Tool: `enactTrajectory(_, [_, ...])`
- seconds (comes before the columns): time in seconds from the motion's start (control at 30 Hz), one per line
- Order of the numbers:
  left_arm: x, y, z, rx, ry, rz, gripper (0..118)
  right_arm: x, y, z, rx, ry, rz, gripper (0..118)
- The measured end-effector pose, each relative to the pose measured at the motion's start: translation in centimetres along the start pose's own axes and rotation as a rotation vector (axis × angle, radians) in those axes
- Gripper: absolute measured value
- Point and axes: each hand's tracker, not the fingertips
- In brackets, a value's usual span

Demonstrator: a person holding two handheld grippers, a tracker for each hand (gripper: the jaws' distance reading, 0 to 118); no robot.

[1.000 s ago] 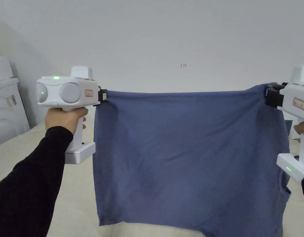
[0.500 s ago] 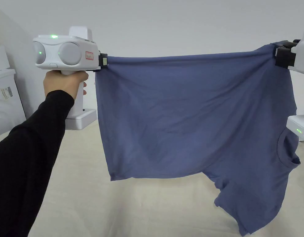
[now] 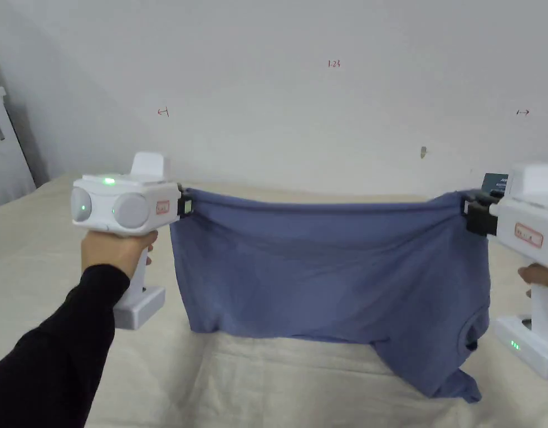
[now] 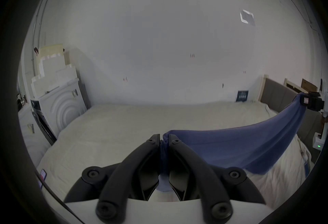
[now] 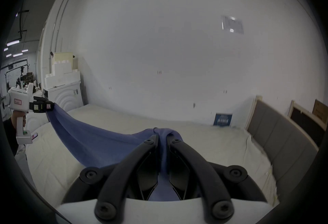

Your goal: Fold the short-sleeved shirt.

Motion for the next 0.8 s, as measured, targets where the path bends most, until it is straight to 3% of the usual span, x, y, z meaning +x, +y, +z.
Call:
enactTrajectory(0.43, [-0.3, -19.4, 6.7, -0.213, -0.054, -0.012, 5, -2.7, -17.2, 10.7, -0.194, 0.058, -0.131, 6])
enactTrajectory(0.8, [-0.9, -29.2, 15.5, -0.353, -0.045, 0.012, 5, -5.6, -26.4, 20.4, -0.326, 0.082, -0.208, 6])
